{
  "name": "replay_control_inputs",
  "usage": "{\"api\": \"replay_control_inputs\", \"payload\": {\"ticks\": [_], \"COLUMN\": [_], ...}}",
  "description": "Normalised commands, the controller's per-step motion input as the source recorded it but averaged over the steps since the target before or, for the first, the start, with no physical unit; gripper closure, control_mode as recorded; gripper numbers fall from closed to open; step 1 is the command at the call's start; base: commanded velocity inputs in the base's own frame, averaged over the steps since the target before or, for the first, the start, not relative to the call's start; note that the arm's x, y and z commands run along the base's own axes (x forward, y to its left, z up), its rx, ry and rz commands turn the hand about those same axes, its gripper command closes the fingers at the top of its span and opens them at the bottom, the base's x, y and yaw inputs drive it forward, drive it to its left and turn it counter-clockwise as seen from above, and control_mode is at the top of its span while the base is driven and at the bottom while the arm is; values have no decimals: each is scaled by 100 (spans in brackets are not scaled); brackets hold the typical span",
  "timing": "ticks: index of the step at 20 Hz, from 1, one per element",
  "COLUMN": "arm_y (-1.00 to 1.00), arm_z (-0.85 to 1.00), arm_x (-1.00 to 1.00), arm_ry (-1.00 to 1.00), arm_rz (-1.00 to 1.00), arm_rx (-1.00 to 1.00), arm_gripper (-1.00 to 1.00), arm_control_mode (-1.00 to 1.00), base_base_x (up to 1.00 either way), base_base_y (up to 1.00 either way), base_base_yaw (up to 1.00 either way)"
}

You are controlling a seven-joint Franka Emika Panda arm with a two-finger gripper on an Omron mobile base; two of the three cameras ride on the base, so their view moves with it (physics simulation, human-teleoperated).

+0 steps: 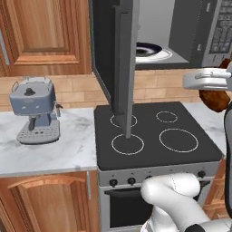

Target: Transport the chicken drumstick from the fridge to the microwave and turn on the microwave.

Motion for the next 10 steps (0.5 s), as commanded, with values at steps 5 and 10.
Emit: {"api": "replay_control_inputs", "payload": {"ticks": [5, 10], "arm_y": [0, 0], "arm_z": [0, 0], "arm_x": [0, 0], "arm_ry": [0, 0], "arm_rz": [0, 0], "arm_rx": [0, 0], "arm_gripper": [100, 100], "arm_control_mode": [100, 100], "base_base_x": [57, 45], "base_base_y": [3, 10], "base_base_yaw": [0, 0]}}
